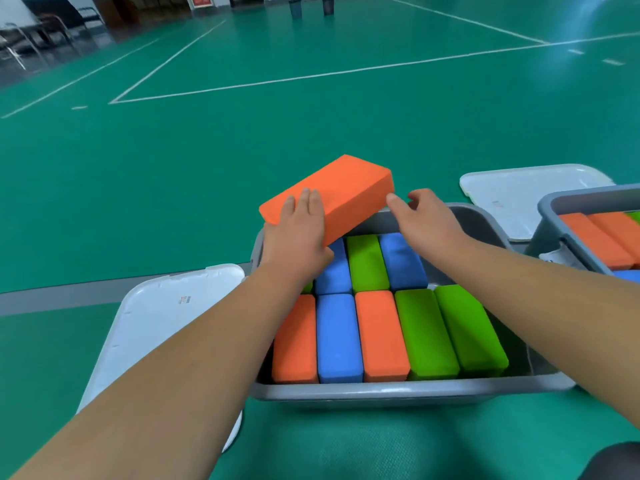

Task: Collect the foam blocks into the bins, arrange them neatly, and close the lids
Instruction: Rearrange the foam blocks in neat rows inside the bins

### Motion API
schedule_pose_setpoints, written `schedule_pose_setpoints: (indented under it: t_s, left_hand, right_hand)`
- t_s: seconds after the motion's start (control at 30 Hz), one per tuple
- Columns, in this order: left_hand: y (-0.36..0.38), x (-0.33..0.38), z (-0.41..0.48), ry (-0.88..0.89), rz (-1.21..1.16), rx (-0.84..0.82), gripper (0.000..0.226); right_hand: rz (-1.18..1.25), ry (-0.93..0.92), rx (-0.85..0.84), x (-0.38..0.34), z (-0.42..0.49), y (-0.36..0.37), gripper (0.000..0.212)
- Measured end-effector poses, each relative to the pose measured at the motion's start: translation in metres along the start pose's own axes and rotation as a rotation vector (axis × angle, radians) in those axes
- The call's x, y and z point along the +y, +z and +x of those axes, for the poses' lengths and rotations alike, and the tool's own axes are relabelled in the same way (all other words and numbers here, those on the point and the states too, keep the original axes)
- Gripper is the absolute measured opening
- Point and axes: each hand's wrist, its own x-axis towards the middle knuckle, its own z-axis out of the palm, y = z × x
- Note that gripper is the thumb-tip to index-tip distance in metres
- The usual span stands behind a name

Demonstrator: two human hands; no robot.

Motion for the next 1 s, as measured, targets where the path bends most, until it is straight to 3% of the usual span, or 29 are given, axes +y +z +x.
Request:
schedule_pose_setpoints:
  t_s: [0.1,0.3,0.4,0.63,1.0]
  left_hand:
    - [-0.002,0.025,0.002,0.096,-0.008,0.022,0.105]
    - [0.001,0.06,-0.002,0.247,-0.088,0.081,0.101]
    - [0.007,0.069,-0.004,0.299,-0.158,0.096,0.099]
    - [0.019,0.095,-0.001,0.304,-0.349,0.079,0.121]
    - [0.054,0.138,-0.02,0.249,-0.14,-0.416,0.127]
  right_hand:
    - [0.111,-0.011,0.096,0.004,0.008,-0.013,0.06]
    - [0.279,0.11,0.237,0.01,0.01,-0.035,0.075]
    - [0.347,0.152,0.298,0.015,0.007,-0.048,0.058]
    - [0.221,-0.02,0.466,0.023,0.01,-0.085,0.039]
    - [0.113,-0.154,0.567,0.053,0.008,-0.127,0.046]
